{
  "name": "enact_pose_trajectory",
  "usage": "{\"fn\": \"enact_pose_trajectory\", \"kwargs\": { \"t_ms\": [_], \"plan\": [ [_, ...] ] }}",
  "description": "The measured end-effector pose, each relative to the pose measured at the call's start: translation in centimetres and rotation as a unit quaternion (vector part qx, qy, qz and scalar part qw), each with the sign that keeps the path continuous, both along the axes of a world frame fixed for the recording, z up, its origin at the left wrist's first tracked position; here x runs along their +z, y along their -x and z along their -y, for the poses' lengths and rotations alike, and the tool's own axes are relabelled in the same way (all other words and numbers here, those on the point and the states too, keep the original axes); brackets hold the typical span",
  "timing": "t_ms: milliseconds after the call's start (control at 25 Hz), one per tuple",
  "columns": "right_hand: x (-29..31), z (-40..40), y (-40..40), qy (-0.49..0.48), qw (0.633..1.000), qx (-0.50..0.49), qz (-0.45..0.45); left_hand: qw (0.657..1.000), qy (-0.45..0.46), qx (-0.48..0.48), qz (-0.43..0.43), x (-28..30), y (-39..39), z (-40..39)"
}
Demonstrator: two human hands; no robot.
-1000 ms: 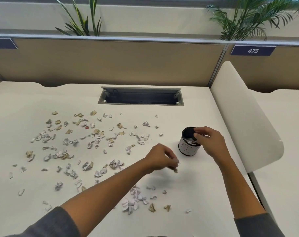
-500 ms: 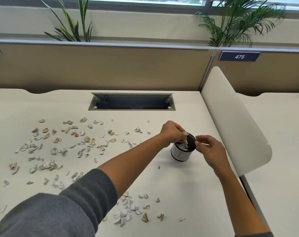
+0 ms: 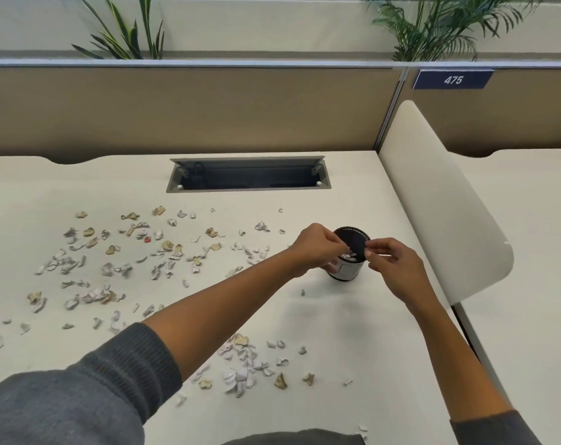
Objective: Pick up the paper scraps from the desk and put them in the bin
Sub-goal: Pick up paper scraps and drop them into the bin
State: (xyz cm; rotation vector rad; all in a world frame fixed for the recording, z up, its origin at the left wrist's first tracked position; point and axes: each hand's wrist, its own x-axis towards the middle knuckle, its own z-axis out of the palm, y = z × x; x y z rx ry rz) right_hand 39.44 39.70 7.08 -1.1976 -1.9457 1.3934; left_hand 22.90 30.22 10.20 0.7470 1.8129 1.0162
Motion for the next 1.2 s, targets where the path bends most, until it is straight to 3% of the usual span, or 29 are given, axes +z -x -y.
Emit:
{"fn": "enact_pose_trajectory", "kwargs": {
  "t_ms": [200, 320, 520, 680, 800, 960, 1200],
  "plan": [
    [-1.6, 3.6, -2.2, 0.009, 0.999, 0.036, 0.0, 0.995, 0.043, -0.081, -0.032, -2.8, -0.9, 5.2],
    [-2.8, 5.7, -3.4, 0.007, 0.992, 0.103, 0.074, 0.984, 0.076, -0.144, -0.075, -4.7, -1.9, 7.5],
    [-5.4, 8.9, -5.9, 0.021, 0.945, 0.265, 0.192, 0.908, 0.068, -0.327, -0.253, -7.6, -3.2, 10.9],
    [-6.4, 10.2, -8.0, -0.028, 0.912, 0.331, 0.24, 0.873, 0.046, -0.405, -0.269, -9.0, -3.9, 13.0],
    [-6.0, 10.4, -9.7, -0.071, 0.861, 0.419, 0.28, 0.854, 0.014, -0.427, -0.296, -9.6, -4.0, 13.8],
    [-6.2, 10.9, -11.5, -0.098, 0.829, 0.468, 0.29, 0.861, 0.005, -0.43, -0.273, -10.0, -4.1, 14.1],
    [-7.4, 12.3, -11.8, -0.085, 0.854, 0.446, 0.253, 0.887, -0.026, -0.379, -0.263, -10.4, -4.7, 14.0]
  ]
}}
